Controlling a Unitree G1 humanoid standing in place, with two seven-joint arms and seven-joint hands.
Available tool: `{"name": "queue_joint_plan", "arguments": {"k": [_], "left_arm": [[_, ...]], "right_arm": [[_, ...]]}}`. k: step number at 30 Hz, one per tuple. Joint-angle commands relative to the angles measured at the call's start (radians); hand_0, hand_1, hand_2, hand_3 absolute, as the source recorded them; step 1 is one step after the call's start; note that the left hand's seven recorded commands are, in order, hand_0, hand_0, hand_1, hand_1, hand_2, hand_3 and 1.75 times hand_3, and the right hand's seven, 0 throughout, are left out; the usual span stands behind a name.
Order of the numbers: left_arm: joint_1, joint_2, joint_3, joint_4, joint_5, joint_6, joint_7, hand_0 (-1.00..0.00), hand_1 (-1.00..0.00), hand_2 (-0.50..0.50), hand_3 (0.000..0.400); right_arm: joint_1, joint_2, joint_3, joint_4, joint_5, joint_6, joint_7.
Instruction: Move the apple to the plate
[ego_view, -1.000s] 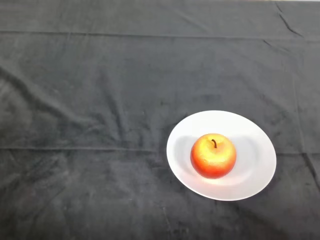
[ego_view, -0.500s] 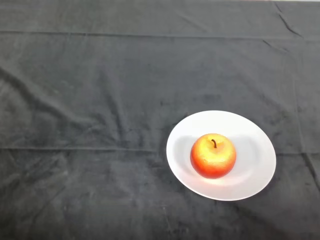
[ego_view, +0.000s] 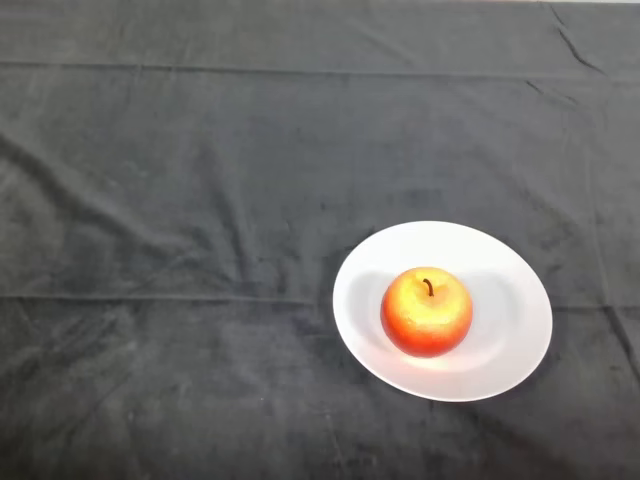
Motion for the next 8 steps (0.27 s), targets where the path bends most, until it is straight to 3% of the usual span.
{"name": "queue_joint_plan", "arguments": {"k": [1,8], "left_arm": [[0.010,0.035,0.019,-0.009,0.012,0.014,-0.012,0.00,0.00,0.00,0.000],[0.010,0.034,0.029,-0.013,0.024,0.014,-0.011,0.00,0.00,0.00,0.000]], "right_arm": [[-0.015,-0.019,-0.0033,-0.001,0.0181,-0.008,0.0014],[-0.015,-0.019,-0.0032,-0.001,0.0180,-0.008,0.0014]]}}
